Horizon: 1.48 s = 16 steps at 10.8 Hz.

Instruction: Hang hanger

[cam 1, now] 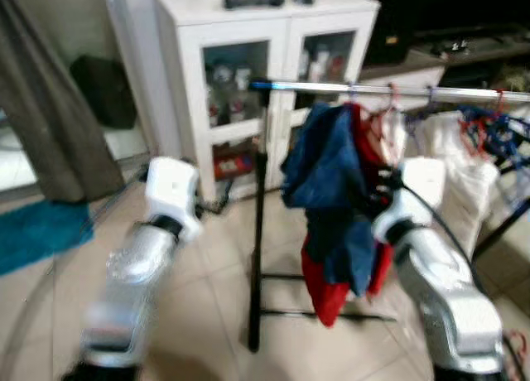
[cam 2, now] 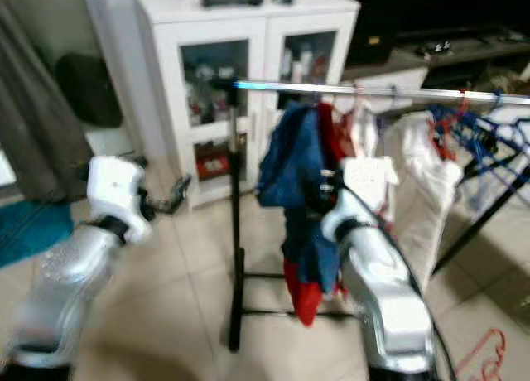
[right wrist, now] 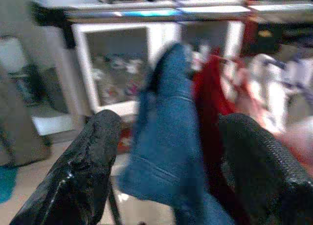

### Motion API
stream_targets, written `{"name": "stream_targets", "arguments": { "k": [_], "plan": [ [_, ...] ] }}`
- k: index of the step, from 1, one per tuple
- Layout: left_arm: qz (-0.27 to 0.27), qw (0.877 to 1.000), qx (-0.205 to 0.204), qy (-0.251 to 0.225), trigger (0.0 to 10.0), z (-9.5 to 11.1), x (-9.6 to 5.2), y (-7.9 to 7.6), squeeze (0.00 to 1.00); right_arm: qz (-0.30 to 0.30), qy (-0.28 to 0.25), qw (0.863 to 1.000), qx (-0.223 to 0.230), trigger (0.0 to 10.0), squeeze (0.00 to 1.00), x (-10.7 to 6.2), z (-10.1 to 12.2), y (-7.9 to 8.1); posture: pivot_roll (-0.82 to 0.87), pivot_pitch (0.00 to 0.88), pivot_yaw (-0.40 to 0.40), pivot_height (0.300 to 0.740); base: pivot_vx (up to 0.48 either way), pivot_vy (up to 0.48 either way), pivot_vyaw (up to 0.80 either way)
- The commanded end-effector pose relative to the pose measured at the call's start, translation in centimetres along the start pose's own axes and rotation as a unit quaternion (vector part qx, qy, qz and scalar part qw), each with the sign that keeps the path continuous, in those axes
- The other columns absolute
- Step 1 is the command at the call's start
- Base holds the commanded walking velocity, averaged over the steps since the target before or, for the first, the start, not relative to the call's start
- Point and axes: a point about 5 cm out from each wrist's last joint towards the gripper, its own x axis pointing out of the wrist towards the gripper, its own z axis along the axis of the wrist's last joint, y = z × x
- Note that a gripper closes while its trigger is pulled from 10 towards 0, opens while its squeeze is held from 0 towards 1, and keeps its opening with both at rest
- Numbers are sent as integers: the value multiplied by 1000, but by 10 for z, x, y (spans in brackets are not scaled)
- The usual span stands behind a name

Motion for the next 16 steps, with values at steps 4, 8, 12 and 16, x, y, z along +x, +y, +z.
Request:
{"name": "stream_targets", "arguments": {
  "k": [4,8,12,16],
  "plan": [
    [-1,1000,9,-3,10000,5,1,4,502,21,-12,1000,-1,10000,0,4,13,1,45,0,-33,740,313,0,-200],
    [-6,1000,12,-4,10000,6,2,5,502,36,-12,999,-7,10000,1000,10,20,-1,45,0,-39,740,310,0,0],
    [-183,981,65,14,10000,24,7,-12,475,85,125,987,-54,10000,1000,23,58,-19,14,0,-78,740,0,0,0],
    [-303,946,96,67,10000,40,5,-10,0,73,271,955,-94,10000,1000,38,81,-37,-6,25,-137,740,0,0,0]
  ]
}}
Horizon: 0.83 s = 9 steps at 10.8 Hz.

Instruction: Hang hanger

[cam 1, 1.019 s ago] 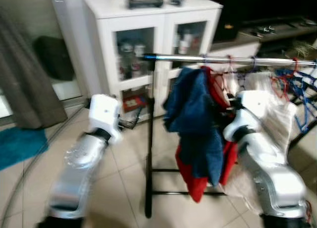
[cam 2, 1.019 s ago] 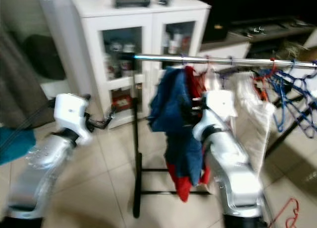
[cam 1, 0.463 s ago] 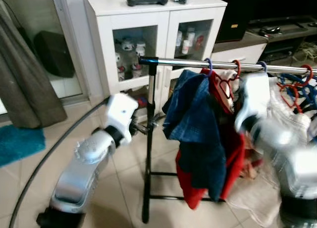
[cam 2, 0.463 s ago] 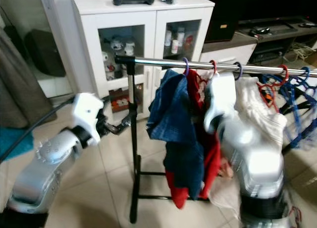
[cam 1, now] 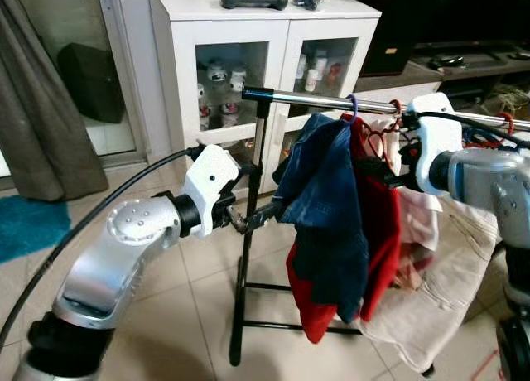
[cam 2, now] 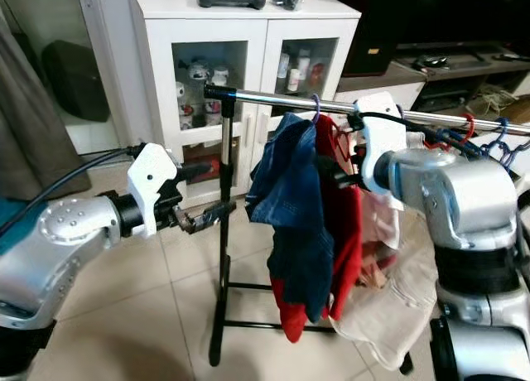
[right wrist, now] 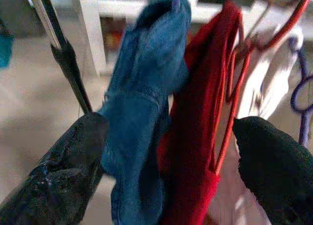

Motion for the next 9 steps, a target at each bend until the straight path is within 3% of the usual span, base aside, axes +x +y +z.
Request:
{"name": "stream_targets", "arguments": {
  "k": [1,3,5,6,7,9],
  "plan": [
    [-17,1000,7,0,10000,6,2,-2,0,-4,14,1000,3,10000,1000,0,1,-3,-9,31,-135,740,0,0,0],
    [-30,1000,-7,-1,10000,10,3,-3,0,10,53,999,4,10000,1000,16,-8,4,-17,45,-134,740,0,0,0],
    [-60,998,-18,7,10000,13,5,-8,0,1,78,997,3,10000,1000,43,-12,12,-16,60,-128,740,0,0,0],
    [-63,998,-20,7,10000,14,6,-9,0,-5,75,997,13,10000,784,49,-11,13,-14,64,-127,740,0,0,0],
    [-63,998,-21,7,10000,15,6,-9,0,-14,74,997,24,10000,0,50,-10,11,-14,64,-127,740,0,0,0],
    [-66,997,-27,12,10000,14,4,-10,0,-24,66,995,71,10000,0,57,-10,2,-5,80,-120,740,0,0,0]
  ]
}}
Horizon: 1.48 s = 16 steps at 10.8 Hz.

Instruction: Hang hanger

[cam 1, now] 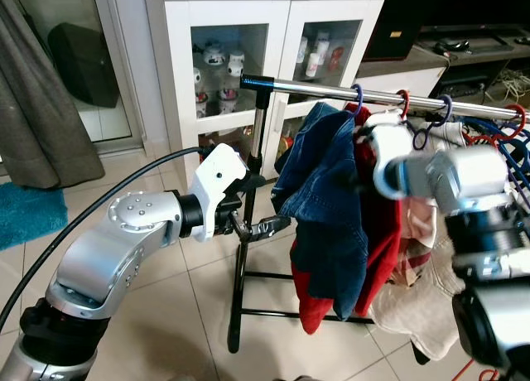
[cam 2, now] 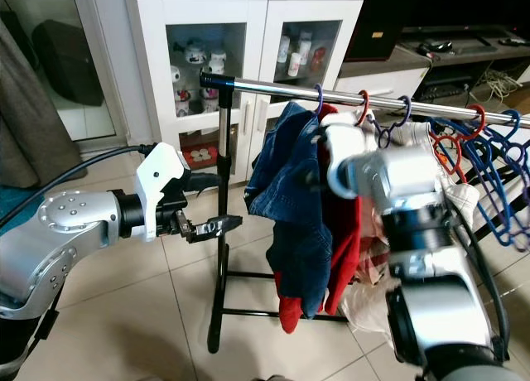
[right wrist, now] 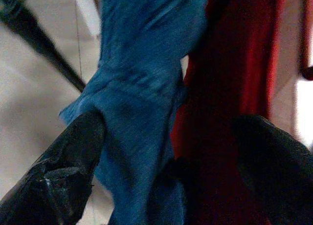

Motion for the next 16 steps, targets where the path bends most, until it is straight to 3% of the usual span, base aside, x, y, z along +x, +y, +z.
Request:
{"name": "stream_targets", "arguments": {
  "k": [1,2,3,4,5,6,7,10,16],
  "plan": [
    [-5,1000,13,-6,10000,5,1,-2,0,-9,-5,1000,11,10000,0,1,1,-5,-6,87,-110,740,0,0,0],
    [-4,1000,11,-11,10000,8,1,-2,0,-2,-14,1000,22,10000,0,4,2,-4,-7,89,-107,740,0,0,0],
    [-10,1000,10,-10,10000,10,2,-2,0,17,-24,999,34,7020,0,11,3,0,-3,95,-97,740,0,0,0],
    [-12,1000,11,-7,10000,9,2,-1,0,23,-28,999,39,3412,0,14,4,1,-1,100,-91,740,0,0,0],
    [-13,1000,11,-5,10000,9,2,-1,0,26,-31,998,48,2745,0,18,5,2,0,102,-89,740,0,0,0],
    [-14,1000,12,-4,10000,9,3,-2,0,27,-33,998,55,667,0,20,6,1,0,102,-89,740,0,0,0],
    [-18,1000,11,-4,10000,9,3,-3,0,35,-38,997,65,0,0,23,8,3,2,105,-90,740,0,0,0],
    [-28,1000,11,-1,10000,8,4,-6,0,63,-38,993,95,0,0,30,7,8,1,106,-94,740,0,0,0],
    [-29,999,15,0,10000,9,5,-7,0,63,-39,993,96,0,0,39,5,9,-1,107,-92,740,0,0,0]
  ]
}}
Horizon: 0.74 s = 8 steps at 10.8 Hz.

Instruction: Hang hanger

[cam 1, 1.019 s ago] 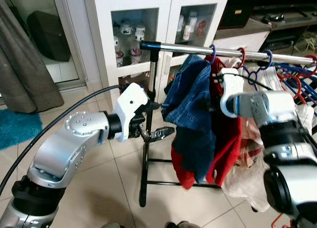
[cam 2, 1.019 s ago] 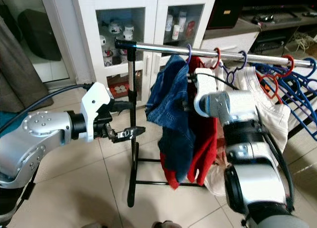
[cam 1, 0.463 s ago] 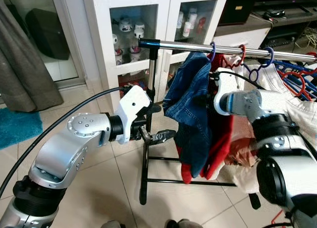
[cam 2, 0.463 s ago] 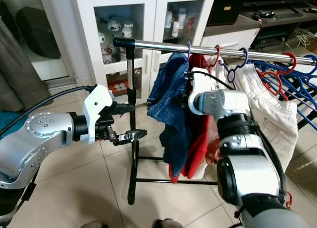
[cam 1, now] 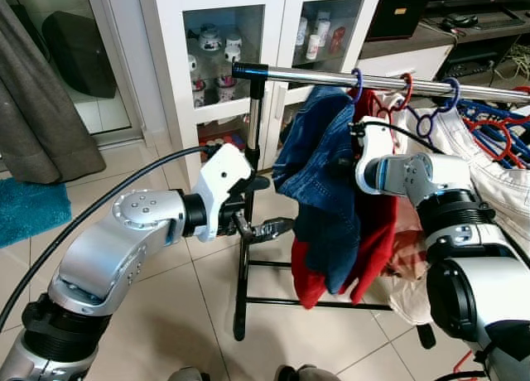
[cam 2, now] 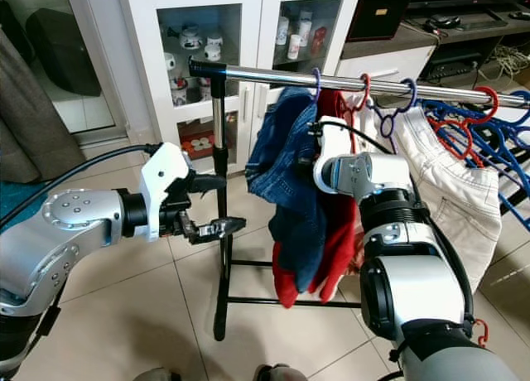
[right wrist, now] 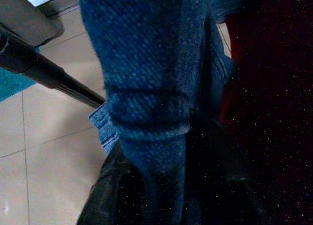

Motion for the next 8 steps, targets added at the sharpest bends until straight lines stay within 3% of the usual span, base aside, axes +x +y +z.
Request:
{"name": "stream_targets", "arguments": {
  "k": [1,5,8],
  "plan": [
    [-13,1000,17,-3,10000,6,2,-4,0,2,-11,1000,-4,0,0,-2,7,1,-1,107,-92,740,0,0,0],
    [-12,1000,21,-3,10000,6,2,-5,0,15,-23,999,-20,0,0,-1,8,6,1,99,-96,740,0,0,0],
    [-14,1000,24,-3,10000,5,3,-7,0,33,-65,995,-60,0,0,-1,10,11,2,87,-101,740,0,0,0]
  ]
}}
